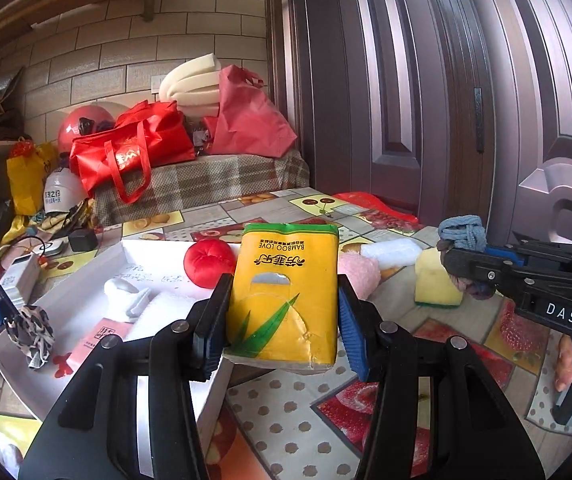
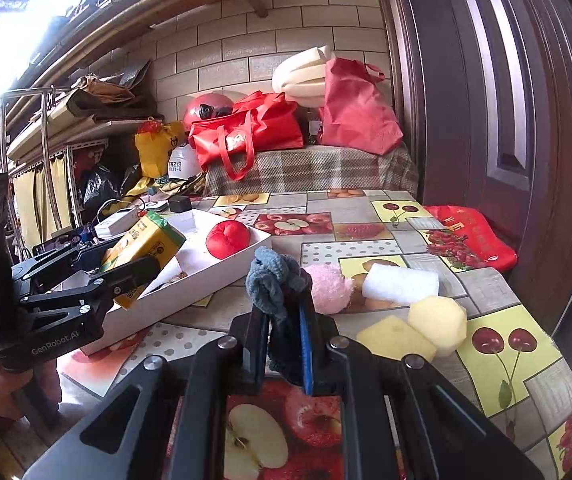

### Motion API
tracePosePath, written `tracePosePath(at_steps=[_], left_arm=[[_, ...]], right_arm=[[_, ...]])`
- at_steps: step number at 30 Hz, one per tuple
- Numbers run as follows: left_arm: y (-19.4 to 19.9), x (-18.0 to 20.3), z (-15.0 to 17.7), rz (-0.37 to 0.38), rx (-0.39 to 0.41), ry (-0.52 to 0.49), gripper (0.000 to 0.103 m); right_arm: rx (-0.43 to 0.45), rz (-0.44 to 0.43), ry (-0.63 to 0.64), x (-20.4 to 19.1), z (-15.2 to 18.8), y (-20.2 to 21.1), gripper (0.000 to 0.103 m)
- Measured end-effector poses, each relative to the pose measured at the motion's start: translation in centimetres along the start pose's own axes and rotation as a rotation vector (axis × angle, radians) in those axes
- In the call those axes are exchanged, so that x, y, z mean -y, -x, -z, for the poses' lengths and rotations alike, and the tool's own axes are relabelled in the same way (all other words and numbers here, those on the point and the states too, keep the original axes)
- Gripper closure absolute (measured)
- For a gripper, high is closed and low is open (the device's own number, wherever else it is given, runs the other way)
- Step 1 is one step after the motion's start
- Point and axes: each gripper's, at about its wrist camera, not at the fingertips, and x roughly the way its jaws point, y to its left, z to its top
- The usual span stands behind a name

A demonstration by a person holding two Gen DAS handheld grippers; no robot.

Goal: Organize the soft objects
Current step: 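Carry the yellow pack toward the box with left while right carries the knot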

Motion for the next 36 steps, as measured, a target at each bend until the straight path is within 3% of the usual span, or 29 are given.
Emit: tracePosePath(at_steps=[16,36], left_arm=[[2.2,-2.6,0.9,-0.058,0.031,-0.011,0.054],[3.1,-11.4,1.9,-0.253,0.041,0.106,0.054]], right_arm=[[-0.03,0.004,-0.01,-1.6,-0.1,-1.7,0.091],[-0.016,-0.04,0.097,-6.7,-0.8,-4.8,0.088]])
